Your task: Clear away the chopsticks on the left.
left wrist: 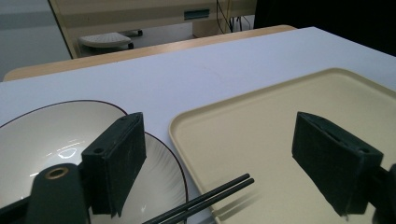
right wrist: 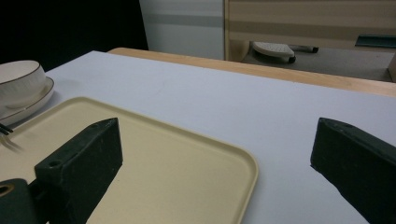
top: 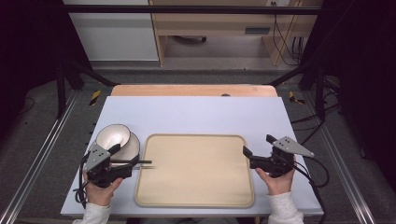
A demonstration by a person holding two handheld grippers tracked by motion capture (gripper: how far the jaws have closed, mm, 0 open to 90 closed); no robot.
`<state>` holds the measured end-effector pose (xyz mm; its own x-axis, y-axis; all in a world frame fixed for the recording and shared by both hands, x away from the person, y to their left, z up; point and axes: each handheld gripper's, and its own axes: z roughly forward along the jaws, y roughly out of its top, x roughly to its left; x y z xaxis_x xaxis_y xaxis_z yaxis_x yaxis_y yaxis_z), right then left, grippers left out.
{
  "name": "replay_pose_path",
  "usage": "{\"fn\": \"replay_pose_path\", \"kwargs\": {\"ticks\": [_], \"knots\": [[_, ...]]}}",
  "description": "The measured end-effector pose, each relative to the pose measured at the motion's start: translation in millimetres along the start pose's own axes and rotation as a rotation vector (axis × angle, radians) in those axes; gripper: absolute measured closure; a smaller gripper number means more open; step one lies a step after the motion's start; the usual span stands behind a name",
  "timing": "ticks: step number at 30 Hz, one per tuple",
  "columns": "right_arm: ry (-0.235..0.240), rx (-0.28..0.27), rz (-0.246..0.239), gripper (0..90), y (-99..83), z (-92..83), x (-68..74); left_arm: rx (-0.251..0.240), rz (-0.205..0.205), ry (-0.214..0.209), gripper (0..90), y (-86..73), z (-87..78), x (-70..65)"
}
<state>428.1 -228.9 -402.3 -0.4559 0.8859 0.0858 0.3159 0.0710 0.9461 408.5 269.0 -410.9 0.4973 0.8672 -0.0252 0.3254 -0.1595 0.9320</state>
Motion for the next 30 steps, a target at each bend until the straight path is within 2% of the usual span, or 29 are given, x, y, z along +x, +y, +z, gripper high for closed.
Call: {"fn": "replay_pose_path", "kwargs": {"ticks": [9,15,24,30], "knots": [[0.014,0.001,-0.006,2.9,0.6,0.1,2.9,0.003,0.013,-0.002,17.5,-1.1,-3.0,2.1],[0.022,0.017,-0.022,3.0,3.1,1.5,6.6,0.0,0.029,-0.036,17.8,-1.7,-11.1,6.8],[0.026,0.017,-0.034,3.5,5.9,-0.5,10.3,0.021,0.039,-0.053,17.8,-4.8,-20.6,12.5],[0.028,0.018,-0.031,3.5,6.4,-0.6,10.9,0.061,0.058,-0.062,17.7,-13.1,-30.1,14.5]]}}
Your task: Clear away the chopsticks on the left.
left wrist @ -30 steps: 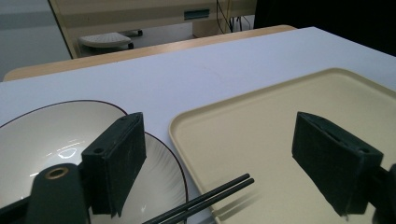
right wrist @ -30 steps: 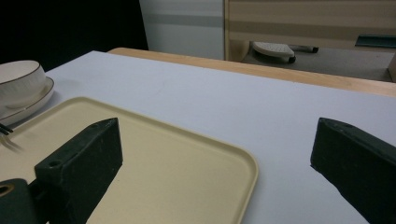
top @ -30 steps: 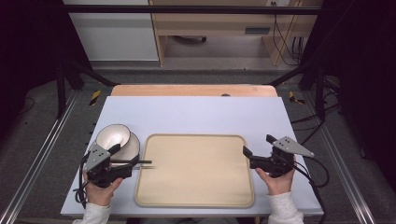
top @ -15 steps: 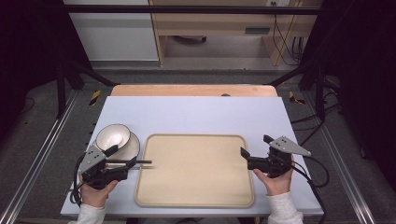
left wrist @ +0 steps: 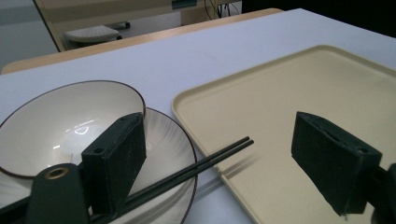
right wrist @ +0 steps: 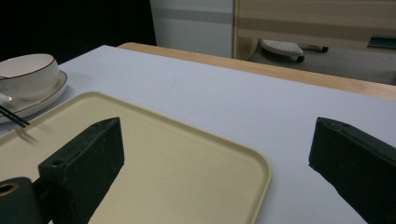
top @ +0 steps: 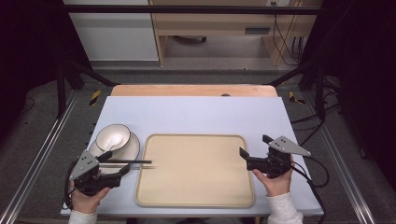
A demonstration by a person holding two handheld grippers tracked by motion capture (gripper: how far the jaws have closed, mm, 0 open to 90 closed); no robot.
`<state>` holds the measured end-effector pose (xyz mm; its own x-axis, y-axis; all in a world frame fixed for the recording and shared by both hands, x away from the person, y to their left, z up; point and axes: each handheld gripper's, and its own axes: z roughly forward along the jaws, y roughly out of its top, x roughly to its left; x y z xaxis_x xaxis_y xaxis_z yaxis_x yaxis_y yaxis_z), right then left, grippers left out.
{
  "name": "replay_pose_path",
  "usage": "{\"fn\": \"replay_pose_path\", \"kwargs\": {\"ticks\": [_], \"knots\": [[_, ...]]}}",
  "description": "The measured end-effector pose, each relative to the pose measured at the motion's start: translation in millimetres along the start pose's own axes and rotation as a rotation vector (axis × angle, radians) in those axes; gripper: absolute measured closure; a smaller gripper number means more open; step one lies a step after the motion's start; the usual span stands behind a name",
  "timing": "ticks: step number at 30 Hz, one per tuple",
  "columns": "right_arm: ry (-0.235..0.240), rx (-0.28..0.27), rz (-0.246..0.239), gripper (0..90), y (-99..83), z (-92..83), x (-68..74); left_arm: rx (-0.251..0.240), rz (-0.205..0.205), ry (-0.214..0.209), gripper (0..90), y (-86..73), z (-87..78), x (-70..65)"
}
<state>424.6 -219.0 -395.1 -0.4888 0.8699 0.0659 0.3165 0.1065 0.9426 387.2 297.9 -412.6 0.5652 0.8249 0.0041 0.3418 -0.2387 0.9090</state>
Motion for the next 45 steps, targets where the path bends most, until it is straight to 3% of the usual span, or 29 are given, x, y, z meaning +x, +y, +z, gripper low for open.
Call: {"fn": "replay_pose_path", "kwargs": {"ticks": [6,12,16,27,32,45], "knots": [[0.01,0.016,-0.005,3.6,-1.7,3.4,1.3,0.038,0.017,0.008,17.8,-12.8,-6.0,-0.2],[0.009,0.015,-0.004,3.6,-1.4,3.1,1.2,0.065,0.008,0.01,17.9,-20.3,-6.2,5.1],[0.011,0.015,-0.002,3.8,-1.2,2.9,1.0,0.117,0.014,0.041,18.1,-27.0,1.5,11.7],[0.015,0.03,0.008,4.1,-1.9,5.2,1.9,0.177,0.036,0.094,25.3,-34.7,20.6,30.9],[0.015,0.031,0.005,4.1,-1.8,5.2,1.3,0.196,0.048,0.107,29.1,-36.2,26.5,35.7],[0.02,0.033,0.006,4.4,-2.4,6.3,1.8,0.228,0.029,0.139,37.2,-38.7,30.9,40.8]]}}
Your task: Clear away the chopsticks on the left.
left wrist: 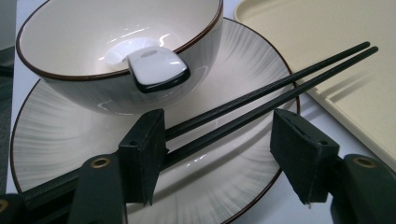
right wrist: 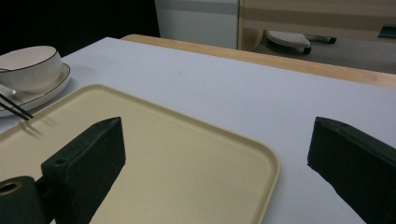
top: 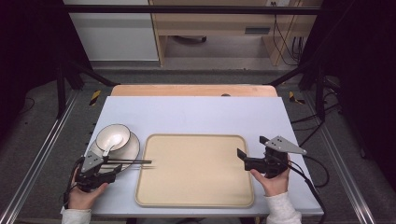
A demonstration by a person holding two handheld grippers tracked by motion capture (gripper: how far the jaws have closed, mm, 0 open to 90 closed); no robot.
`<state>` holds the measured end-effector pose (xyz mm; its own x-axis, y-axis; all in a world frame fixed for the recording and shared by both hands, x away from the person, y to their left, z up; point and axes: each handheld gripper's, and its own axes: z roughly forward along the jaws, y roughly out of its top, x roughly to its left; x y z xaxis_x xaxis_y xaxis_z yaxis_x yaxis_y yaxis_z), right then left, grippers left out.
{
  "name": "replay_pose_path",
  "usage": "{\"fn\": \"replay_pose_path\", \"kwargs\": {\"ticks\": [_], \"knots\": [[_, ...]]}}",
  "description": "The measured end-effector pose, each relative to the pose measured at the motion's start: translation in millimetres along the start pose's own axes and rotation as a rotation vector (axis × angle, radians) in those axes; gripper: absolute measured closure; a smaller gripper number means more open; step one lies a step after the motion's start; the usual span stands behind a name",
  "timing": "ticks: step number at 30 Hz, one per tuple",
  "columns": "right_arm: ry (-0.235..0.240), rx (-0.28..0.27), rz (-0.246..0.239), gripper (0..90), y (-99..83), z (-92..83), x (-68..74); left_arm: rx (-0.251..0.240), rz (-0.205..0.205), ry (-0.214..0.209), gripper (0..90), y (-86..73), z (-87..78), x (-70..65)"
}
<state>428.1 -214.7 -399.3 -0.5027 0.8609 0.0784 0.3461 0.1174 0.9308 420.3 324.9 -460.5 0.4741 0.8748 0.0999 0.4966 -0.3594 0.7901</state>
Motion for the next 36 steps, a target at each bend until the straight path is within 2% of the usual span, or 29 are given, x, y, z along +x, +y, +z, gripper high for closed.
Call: {"fn": "replay_pose_path", "kwargs": {"ticks": [14,18,25,36], "knots": [[0.003,0.002,0.002,4.4,0.1,-0.2,-0.5,0.031,-0.016,-0.015,54.6,-0.1,-1.8,1.4],[0.002,0.004,0.004,4.4,0.2,-0.3,-0.7,0.044,-0.003,-0.019,58.4,0.8,-2.6,-0.1],[0.001,0.011,0.011,4.4,-0.3,0.9,-0.2,0.05,-0.005,-0.027,68.3,2.0,-3.7,-1.8],[0.0,0.01,0.008,4.5,-0.1,0.4,-0.6,0.067,0.009,-0.043,78.8,4.3,-3.1,-7.3]]}}
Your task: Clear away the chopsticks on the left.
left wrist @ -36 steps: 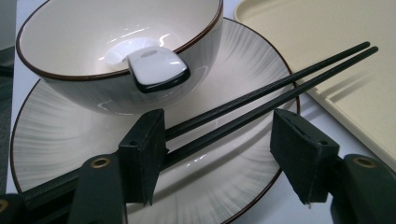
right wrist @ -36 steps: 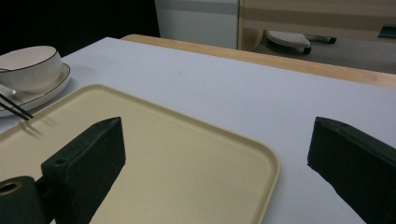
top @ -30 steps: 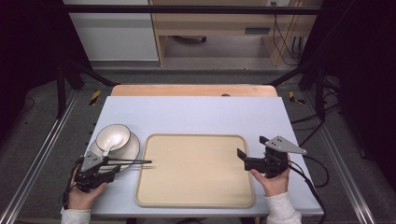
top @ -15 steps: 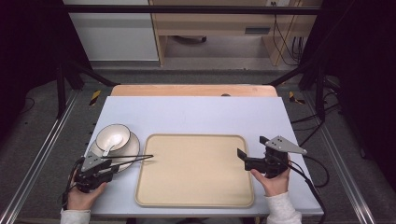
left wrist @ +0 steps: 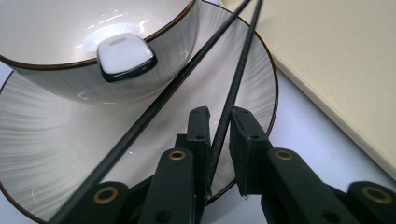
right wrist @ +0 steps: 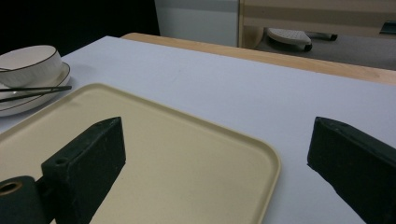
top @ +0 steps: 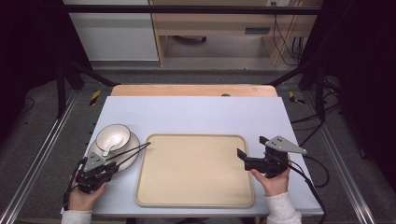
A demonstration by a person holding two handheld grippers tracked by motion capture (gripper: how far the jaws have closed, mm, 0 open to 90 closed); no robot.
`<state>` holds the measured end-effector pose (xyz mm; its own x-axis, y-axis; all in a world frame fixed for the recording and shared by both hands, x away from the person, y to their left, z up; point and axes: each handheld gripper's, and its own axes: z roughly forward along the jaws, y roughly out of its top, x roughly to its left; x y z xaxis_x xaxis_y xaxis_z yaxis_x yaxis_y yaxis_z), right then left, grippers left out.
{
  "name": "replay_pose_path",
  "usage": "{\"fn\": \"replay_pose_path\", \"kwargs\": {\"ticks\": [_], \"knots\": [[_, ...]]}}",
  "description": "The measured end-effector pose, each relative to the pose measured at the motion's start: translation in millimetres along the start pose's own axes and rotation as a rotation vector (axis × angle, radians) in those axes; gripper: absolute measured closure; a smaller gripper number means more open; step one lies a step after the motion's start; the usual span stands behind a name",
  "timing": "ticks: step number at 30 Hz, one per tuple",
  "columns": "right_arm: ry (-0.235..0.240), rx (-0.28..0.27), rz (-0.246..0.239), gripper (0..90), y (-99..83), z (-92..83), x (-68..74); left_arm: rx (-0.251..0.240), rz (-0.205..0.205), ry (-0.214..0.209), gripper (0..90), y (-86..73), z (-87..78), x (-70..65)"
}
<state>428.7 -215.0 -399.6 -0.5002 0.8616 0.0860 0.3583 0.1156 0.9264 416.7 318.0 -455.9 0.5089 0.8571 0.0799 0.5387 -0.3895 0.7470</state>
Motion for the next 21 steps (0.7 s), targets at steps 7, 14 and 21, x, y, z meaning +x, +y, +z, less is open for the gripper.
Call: {"fn": "replay_pose_path", "kwargs": {"ticks": [7,14,21], "knots": [[0.002,0.001,0.001,4.5,0.0,0.1,0.1,0.009,-0.003,-0.011,82.8,0.9,0.1,-0.6],[0.003,0.001,0.0,4.5,0.0,0.1,0.0,0.019,-0.018,-0.022,79.5,2.8,1.7,0.0],[0.009,0.0,0.001,4.7,0.2,0.1,-0.2,0.038,-0.037,-0.031,78.7,6.1,5.8,1.6]]}}
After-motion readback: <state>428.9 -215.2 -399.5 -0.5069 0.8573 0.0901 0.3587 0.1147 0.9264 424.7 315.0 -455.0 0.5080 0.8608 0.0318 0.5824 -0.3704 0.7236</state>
